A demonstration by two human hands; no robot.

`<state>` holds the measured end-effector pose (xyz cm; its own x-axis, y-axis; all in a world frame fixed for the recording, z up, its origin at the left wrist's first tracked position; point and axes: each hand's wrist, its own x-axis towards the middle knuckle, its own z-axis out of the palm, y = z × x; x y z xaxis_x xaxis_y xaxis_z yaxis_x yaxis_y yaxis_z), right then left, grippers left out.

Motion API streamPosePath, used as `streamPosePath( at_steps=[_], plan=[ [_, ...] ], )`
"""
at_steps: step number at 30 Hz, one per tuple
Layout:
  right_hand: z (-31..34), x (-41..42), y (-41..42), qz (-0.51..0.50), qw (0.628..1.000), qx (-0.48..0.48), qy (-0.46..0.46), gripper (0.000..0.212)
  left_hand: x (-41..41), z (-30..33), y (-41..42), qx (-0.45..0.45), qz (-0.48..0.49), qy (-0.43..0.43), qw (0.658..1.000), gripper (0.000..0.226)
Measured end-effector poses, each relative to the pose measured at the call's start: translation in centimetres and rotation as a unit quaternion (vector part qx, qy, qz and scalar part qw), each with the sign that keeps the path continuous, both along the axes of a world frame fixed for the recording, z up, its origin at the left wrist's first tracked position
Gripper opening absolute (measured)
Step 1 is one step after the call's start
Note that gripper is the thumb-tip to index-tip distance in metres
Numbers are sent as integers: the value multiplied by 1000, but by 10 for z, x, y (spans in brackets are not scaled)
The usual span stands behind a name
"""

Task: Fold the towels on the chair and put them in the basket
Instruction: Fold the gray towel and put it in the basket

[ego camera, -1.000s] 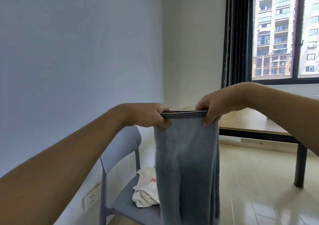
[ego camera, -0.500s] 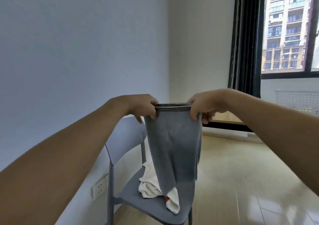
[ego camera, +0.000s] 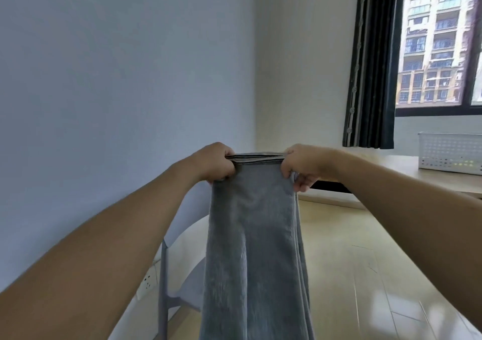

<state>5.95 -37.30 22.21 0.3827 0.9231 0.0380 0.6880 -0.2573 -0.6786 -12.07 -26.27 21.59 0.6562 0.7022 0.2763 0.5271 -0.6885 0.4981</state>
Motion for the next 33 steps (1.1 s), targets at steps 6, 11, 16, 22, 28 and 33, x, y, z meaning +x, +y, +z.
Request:
streamPosePath(
  at_steps=[6,11,16,22,28,33],
  plan=[
    [-22,12,18,-30,968,217,-121,11,11,-16,20,289,33,-22,957,16],
    [-68,22,17,17,964,177,-199,14,9,-51,21,227,-11,22,974,26],
    [-167,22,13,62,975,-57,-205,10,15,-159,9,48,-90,254,962,27],
    [-283,16,11,120,904,-409,-37,41,17,-271,8,-198,-118,412,882,21],
    [-282,53,41,116,935,-335,12,31,26,-279,54,-289,-90,245,921,33],
    [-283,87,87,65,973,-220,11,19,60,-284,99,-273,-28,22,961,9]
  ],
)
